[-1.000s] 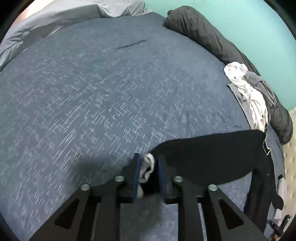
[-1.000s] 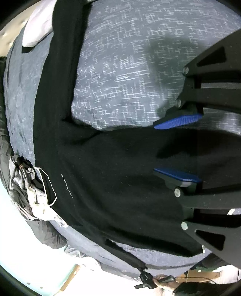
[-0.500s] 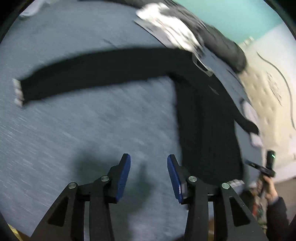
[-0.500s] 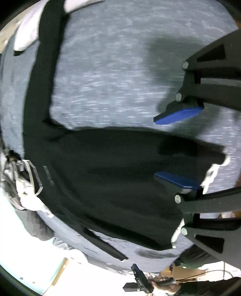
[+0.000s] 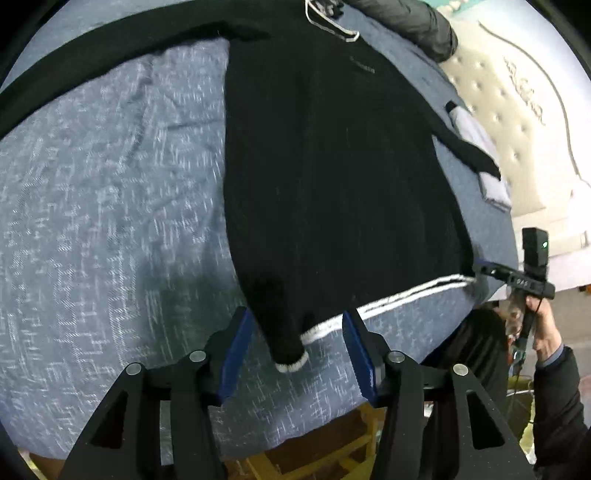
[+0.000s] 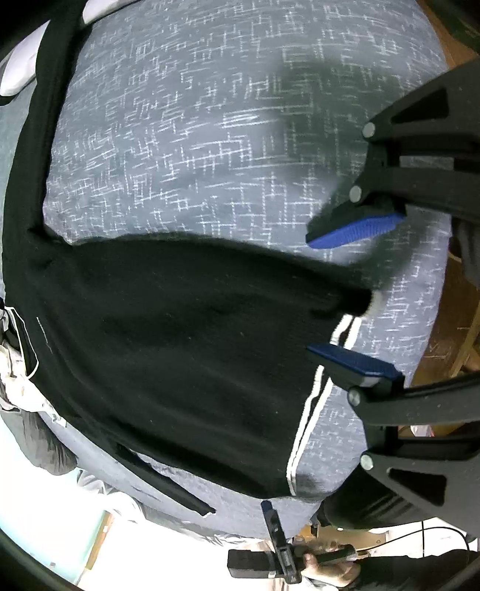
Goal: Fold clothes
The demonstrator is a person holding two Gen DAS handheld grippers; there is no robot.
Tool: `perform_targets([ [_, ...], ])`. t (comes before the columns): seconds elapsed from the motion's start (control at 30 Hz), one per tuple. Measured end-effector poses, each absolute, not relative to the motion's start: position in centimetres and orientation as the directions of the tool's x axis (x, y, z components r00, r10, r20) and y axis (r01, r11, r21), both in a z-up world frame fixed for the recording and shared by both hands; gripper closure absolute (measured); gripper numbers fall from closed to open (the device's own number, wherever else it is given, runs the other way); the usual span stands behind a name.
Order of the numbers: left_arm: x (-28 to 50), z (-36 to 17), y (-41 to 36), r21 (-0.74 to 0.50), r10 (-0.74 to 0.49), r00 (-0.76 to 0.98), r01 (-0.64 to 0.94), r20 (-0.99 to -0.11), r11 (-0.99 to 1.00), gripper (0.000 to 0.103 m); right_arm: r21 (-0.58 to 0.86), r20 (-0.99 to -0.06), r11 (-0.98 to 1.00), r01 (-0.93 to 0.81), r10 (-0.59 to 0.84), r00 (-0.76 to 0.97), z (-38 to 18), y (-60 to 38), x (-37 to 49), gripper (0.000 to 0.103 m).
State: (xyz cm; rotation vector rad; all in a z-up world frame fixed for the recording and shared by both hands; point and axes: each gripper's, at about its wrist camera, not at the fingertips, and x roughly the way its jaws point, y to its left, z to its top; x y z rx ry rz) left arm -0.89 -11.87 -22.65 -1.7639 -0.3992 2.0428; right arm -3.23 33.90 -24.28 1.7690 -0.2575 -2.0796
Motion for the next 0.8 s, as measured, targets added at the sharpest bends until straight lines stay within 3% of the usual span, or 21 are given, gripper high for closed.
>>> perform_targets([
  [0.27, -0.4, -24.2, -11.1, -0.446, 0.456, -0.097, -0.109, -0.885, -0.888, 0.049, 0.422, -0.894, -0.894, 0.15, -0.438, -0.095, -25.5, 34.1, -3.0, 0.049],
  [0.33, -0.3, -24.4, -11.0, -0.446, 0.456, -0.097, -0.115, -0.884, -0.888, 0.051, 0.435, -0.888, -0.887, 0.156, -0.451, -0.092, -25.7, 33.9, -2.9, 0.055],
  [0.4, -0.3, -24.6, -10.9, -0.444, 0.457, -0.1, -0.123, -0.884, -0.887, 0.072, 0.439, -0.885, -0.882, 0.169, -0.457, -0.089, -25.8, 33.8, -2.8, 0.082],
  [0.43, -0.2, -24.6, -10.9, -0.443, 0.456, -0.103, -0.127, -0.884, -0.888, 0.086, 0.437, -0.885, -0.882, 0.175, -0.457, -0.091, -25.8, 33.7, -2.8, 0.087],
  [0.47, -0.2, -24.6, -10.9, -0.443, 0.457, -0.105, -0.131, -0.883, -0.887, 0.093, 0.436, -0.884, -0.882, 0.178, -0.457, -0.098, -25.7, 33.7, -2.7, 0.093],
  [0.8, 1.2, -19.9, -11.6, -0.469, 0.501, -0.131, -0.214, -0.855, -0.857, 0.096, 0.427, -0.848, -0.873, 0.235, -0.477, -0.23, -19.5, 37.0, -1.3, 0.098],
])
